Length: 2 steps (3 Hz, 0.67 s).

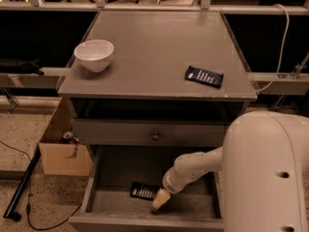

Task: Pick rxbar chocolate from middle drawer and place on counter

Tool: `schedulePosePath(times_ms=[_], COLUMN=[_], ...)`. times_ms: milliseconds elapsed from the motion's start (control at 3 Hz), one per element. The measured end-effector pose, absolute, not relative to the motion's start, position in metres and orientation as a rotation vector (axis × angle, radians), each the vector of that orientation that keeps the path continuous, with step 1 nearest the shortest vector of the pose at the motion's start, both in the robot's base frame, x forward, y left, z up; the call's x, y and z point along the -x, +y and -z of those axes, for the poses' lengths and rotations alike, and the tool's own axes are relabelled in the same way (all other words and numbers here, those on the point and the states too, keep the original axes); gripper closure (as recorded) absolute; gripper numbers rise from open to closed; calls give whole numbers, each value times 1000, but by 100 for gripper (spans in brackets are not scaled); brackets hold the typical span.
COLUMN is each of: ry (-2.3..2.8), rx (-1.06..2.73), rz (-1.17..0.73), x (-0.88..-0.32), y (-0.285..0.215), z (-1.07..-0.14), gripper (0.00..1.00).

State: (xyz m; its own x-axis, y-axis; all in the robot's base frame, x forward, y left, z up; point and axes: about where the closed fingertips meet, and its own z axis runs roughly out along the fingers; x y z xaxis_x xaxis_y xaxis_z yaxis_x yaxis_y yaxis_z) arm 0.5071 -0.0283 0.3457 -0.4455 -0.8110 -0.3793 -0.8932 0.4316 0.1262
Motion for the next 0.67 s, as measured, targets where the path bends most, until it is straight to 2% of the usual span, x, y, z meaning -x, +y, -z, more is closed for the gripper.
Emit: schedulePosePath(times_ms=[667], ry=[2466], rx=[1471], rz=[-447], x=[-505], y=[-28], z=[-333], gripper=[0])
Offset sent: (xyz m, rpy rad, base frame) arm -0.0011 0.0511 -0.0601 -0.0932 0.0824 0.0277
